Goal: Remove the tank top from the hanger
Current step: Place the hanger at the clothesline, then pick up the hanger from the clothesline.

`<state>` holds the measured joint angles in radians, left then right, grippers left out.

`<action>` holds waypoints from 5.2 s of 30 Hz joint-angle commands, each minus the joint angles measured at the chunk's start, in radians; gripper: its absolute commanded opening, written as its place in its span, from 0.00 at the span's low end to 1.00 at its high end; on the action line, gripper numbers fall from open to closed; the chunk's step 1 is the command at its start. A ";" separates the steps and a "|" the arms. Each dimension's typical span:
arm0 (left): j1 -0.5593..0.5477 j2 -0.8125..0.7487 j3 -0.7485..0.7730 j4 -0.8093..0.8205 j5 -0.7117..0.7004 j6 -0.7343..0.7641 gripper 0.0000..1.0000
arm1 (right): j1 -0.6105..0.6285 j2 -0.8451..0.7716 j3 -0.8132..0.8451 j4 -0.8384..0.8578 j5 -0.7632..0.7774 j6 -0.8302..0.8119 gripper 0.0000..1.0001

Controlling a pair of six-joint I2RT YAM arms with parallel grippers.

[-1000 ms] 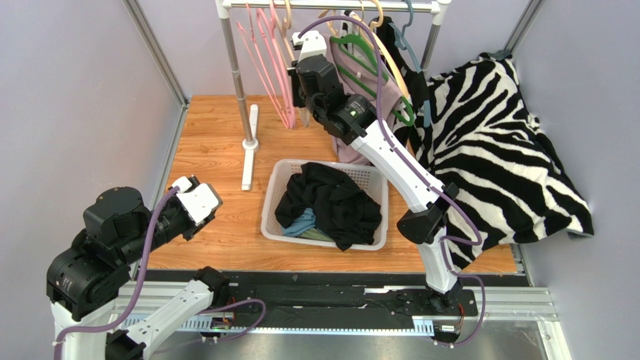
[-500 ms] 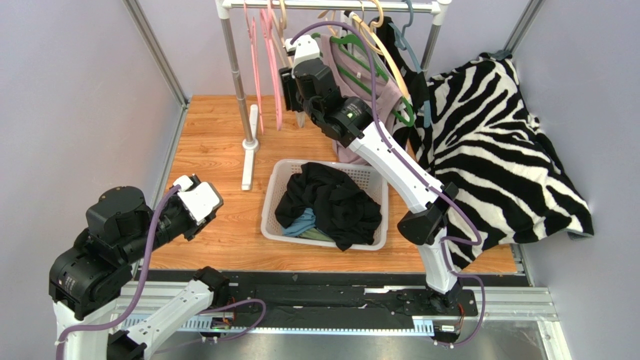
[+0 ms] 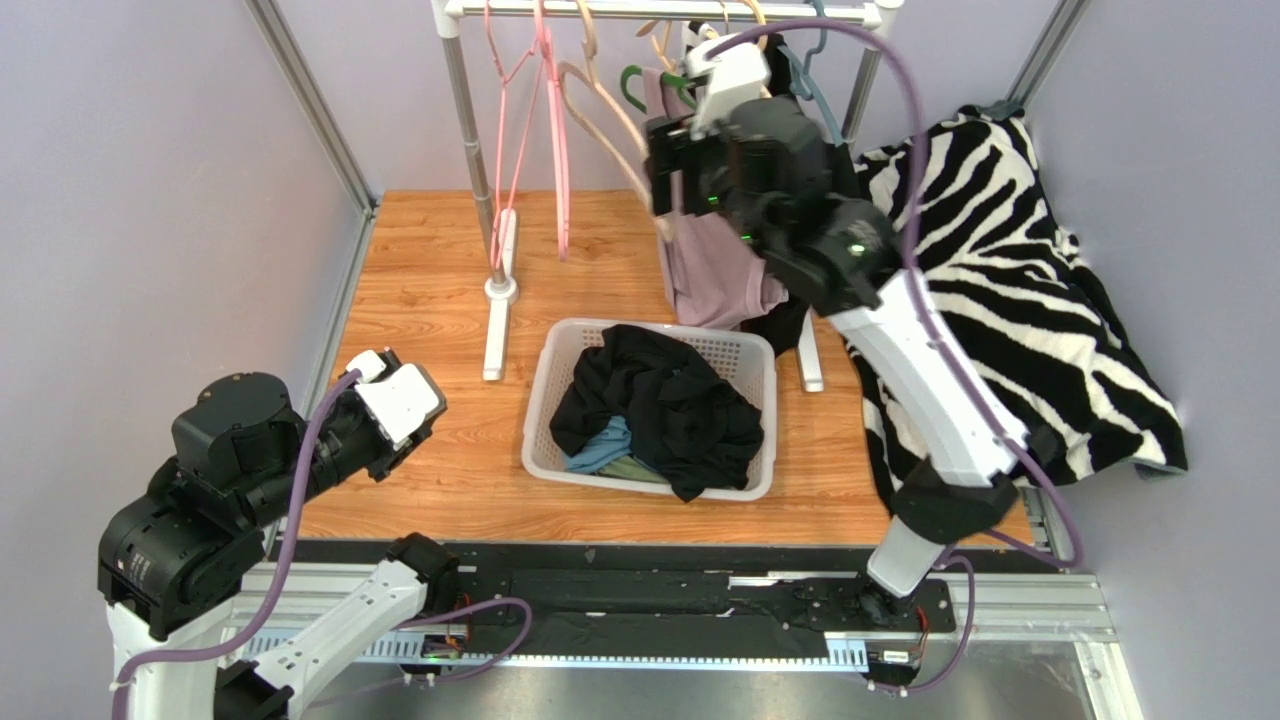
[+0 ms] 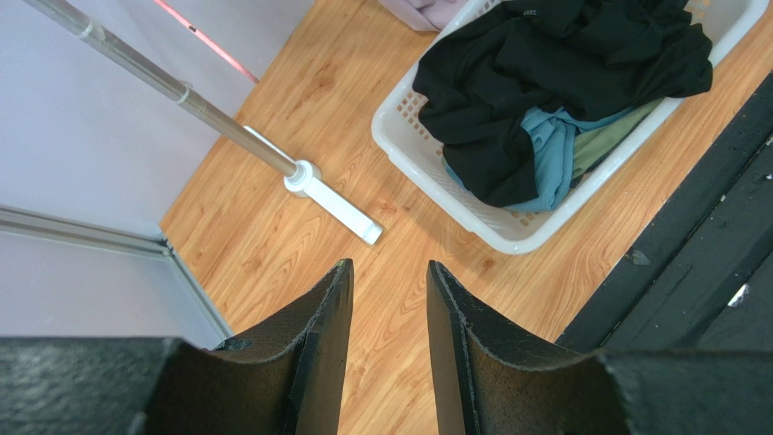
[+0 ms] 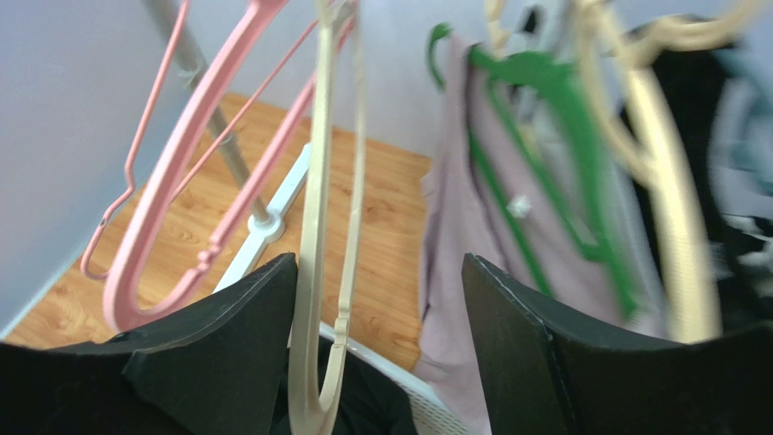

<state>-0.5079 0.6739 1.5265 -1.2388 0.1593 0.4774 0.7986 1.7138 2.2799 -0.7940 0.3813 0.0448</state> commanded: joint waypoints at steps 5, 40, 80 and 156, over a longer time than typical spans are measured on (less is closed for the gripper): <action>0.012 0.001 0.032 -0.001 0.022 -0.016 0.44 | -0.199 -0.152 -0.155 -0.011 -0.186 0.064 0.63; 0.031 0.012 0.035 -0.007 0.049 -0.014 0.44 | -0.348 -0.126 -0.125 0.001 -0.443 0.098 0.65; 0.052 0.010 -0.009 0.001 0.085 -0.022 0.44 | -0.524 -0.072 -0.065 0.059 -0.618 0.144 0.62; 0.077 -0.028 0.032 -0.016 0.141 -0.043 0.45 | -0.239 -0.747 -0.341 0.140 -0.666 0.092 0.00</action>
<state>-0.4419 0.6552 1.5337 -1.2575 0.2649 0.4534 0.5602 1.0046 1.9331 -0.8074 -0.1726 0.0963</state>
